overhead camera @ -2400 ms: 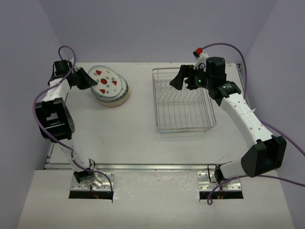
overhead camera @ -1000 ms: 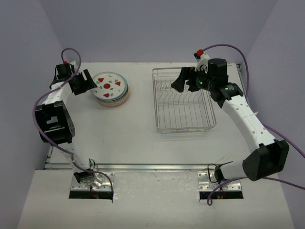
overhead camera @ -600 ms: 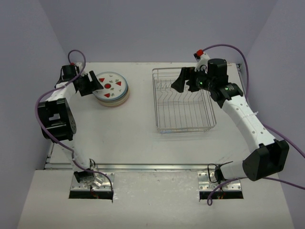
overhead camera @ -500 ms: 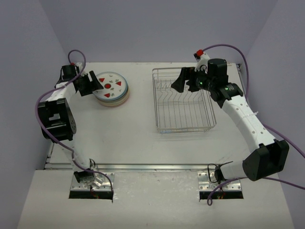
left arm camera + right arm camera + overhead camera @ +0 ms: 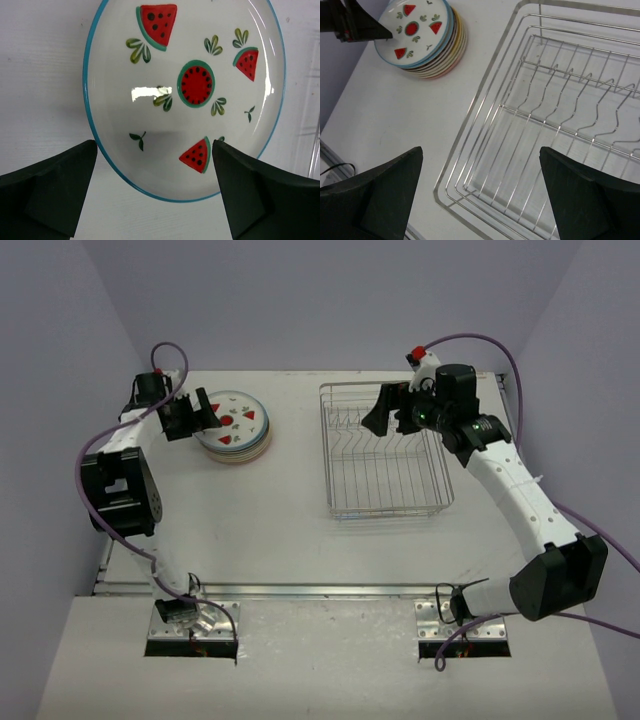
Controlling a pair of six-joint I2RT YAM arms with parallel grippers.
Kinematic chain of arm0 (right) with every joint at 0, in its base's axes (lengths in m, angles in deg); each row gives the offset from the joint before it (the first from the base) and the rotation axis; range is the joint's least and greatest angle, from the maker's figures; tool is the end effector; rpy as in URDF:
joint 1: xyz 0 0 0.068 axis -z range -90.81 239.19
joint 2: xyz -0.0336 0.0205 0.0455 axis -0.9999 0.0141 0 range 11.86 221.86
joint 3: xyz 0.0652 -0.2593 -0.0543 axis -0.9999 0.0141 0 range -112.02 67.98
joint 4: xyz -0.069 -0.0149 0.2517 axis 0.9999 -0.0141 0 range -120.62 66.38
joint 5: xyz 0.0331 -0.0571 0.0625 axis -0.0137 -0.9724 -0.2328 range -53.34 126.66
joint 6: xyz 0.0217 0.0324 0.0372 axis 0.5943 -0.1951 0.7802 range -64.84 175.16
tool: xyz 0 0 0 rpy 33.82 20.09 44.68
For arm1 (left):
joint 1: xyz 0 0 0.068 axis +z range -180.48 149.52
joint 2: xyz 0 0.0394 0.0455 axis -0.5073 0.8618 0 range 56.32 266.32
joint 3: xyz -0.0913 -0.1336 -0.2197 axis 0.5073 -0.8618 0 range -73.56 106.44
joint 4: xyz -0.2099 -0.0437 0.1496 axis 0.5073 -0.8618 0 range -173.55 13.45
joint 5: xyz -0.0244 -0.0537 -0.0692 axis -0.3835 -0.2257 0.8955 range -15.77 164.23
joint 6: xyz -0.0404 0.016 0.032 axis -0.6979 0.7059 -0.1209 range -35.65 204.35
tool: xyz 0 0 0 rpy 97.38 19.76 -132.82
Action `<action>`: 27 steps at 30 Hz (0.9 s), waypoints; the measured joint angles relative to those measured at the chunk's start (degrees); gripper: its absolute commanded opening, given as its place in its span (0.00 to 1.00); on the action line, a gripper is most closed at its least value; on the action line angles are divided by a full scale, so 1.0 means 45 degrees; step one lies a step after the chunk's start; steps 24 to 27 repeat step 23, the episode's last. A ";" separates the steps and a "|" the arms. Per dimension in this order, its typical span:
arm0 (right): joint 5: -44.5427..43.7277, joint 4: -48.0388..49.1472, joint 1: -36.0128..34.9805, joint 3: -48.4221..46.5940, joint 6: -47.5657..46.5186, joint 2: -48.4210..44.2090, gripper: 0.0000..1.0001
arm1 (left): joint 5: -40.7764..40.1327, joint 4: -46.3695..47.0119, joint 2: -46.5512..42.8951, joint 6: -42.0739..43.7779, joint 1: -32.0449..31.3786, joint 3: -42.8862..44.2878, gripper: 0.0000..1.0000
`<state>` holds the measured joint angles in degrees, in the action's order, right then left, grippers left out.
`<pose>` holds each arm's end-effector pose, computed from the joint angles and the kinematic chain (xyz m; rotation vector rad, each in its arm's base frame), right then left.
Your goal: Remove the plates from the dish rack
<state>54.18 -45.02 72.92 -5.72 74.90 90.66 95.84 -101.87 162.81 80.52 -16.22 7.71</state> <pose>0.2990 0.0984 0.3624 -0.1349 2.0788 0.7007 0.4008 0.0884 0.2337 -0.2152 2.3954 -0.3778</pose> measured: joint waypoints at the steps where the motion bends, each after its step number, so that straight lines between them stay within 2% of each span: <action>1: -0.0240 -0.0173 0.0000 -0.0010 -0.0160 -0.0069 0.99 | -0.0016 -0.0156 -0.0178 0.0103 0.0007 0.0001 1.00; 7: -0.2927 -0.1392 0.0037 0.0026 -0.1637 -0.0934 0.99 | -0.0016 -0.1023 -0.2584 0.1063 0.0044 -0.0435 1.00; 13: -0.4880 -0.1823 0.1000 0.2261 -0.2811 -0.3138 0.99 | 0.0083 -0.1335 -0.6331 0.2259 0.0087 -0.1511 1.00; 19: -0.5577 -0.2329 0.2374 0.4448 -0.2987 -0.4726 0.99 | -0.0015 -0.1724 -0.9092 0.3197 0.0068 -0.3607 1.00; 23: -0.5560 -0.2512 0.2431 0.5404 -0.2867 -0.5670 0.99 | -0.0031 -0.1957 -1.0020 0.3427 0.0068 -0.4947 1.00; 27: -0.5560 -0.2512 0.2431 0.5404 -0.2867 -0.5670 0.99 | -0.0031 -0.1957 -1.0020 0.3427 0.0068 -0.4947 1.00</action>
